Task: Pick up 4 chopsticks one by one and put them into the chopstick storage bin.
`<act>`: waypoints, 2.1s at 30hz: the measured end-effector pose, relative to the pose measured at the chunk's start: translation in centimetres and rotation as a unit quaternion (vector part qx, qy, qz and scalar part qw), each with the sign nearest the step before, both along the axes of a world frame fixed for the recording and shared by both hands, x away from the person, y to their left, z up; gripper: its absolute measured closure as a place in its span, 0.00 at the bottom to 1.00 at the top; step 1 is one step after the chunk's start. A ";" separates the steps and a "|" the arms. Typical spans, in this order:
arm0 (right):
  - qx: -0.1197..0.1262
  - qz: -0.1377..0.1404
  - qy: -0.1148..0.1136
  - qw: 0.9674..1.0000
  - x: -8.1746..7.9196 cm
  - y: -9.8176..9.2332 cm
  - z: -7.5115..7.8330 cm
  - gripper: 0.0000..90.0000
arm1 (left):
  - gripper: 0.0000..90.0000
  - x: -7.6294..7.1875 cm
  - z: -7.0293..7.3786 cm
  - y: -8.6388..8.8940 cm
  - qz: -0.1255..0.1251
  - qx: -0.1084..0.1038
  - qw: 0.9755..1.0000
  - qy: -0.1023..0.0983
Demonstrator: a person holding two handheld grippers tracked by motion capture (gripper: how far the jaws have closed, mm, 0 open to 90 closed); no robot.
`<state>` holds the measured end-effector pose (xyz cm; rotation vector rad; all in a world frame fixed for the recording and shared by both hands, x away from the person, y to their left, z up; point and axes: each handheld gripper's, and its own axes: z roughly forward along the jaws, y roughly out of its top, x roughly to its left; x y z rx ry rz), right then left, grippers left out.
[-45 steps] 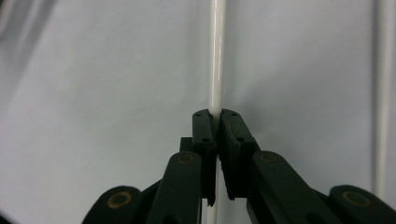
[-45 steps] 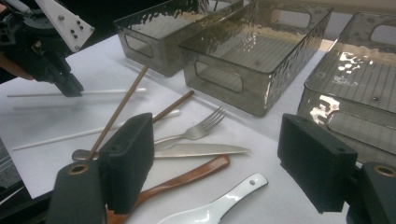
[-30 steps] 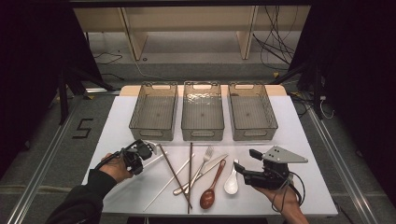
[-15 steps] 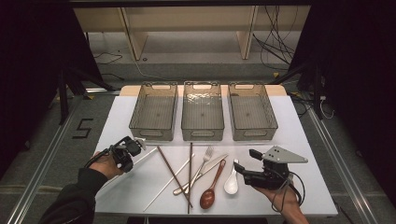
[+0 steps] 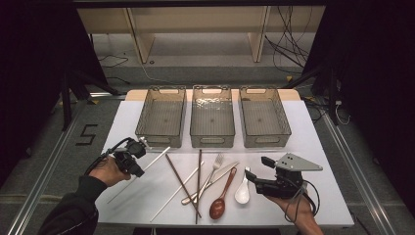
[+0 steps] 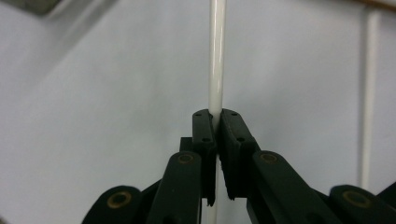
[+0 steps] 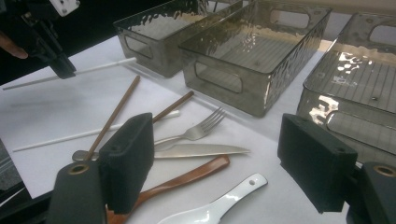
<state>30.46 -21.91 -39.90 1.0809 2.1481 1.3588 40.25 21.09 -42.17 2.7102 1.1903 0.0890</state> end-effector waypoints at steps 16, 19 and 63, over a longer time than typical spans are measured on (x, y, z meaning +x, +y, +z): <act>0.004 -0.002 -0.002 1.000 0.0 0.0 0.0 0.31 | 0.94 0.7 5.9 -0.1 0.033 -0.188 0.971 -0.147; 0.005 -0.001 -0.003 1.000 0.0 -0.1 0.0 0.31 | 0.94 1.4 7.1 -0.2 0.040 -0.210 0.962 -0.171; 0.010 0.009 -0.003 1.000 -0.1 -0.1 0.1 0.31 | 0.94 13.5 7.0 -0.4 0.114 -0.157 0.944 -0.266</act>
